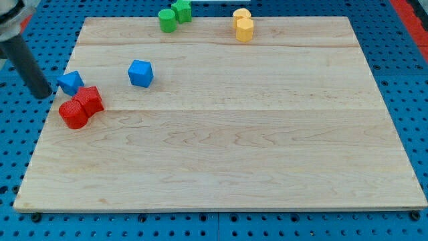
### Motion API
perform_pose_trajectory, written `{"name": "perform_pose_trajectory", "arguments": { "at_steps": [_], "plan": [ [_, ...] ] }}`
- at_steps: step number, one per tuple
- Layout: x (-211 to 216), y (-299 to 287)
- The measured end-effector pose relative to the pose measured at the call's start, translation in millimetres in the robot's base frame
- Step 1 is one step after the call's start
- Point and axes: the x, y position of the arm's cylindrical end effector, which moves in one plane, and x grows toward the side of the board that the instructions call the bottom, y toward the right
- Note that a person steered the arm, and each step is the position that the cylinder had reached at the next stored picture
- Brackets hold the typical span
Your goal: Push blue triangle to blue cube
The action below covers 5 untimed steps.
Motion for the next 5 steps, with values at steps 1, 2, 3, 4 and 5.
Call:
{"name": "perform_pose_trajectory", "arguments": {
  "at_steps": [1,2,3,4,5],
  "plan": [
    [-5,34],
    [-47,104],
    [-48,100],
    [-43,58],
    [-43,32]
  ]
}}
